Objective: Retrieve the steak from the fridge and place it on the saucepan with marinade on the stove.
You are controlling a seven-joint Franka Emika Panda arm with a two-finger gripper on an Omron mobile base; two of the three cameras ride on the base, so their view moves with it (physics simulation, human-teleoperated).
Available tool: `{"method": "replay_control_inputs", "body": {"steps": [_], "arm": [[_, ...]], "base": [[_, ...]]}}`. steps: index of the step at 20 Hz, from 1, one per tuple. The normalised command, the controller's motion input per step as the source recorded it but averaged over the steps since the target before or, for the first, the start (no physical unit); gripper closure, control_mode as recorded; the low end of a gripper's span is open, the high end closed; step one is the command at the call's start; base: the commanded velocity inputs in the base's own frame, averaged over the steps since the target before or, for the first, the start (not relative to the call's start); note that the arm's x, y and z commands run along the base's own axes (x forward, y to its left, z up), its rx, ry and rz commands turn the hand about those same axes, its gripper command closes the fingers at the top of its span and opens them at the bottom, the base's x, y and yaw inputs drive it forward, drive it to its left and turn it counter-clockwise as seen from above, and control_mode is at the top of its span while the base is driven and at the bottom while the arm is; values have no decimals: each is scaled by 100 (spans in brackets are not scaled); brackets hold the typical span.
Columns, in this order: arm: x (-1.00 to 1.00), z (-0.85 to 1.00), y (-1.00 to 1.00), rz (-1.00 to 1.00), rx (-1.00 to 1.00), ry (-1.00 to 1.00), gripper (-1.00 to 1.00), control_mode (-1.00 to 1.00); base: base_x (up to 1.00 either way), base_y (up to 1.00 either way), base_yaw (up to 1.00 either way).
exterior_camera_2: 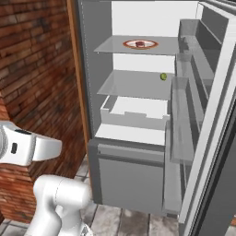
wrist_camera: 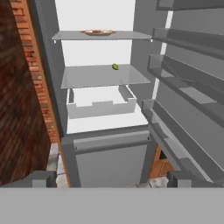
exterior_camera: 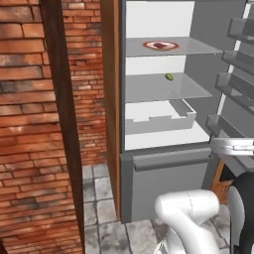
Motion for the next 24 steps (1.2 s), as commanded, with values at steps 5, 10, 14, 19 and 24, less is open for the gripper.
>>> {"method": "replay_control_inputs", "body": {"steps": [5,10,14,19,24], "arm": [[0,0,0,0,0,0,-100,100],[0,0,0,0,0,0,-100,100],[0,0,0,0,0,0,-100,100],[0,0,0,0,0,0,-100,100],[0,0,0,0,0,0,-100,100]], "base": [[0,-40,0],[52,-4,0],[92,0,0],[93,-4,0],[79,-38,0]]}}
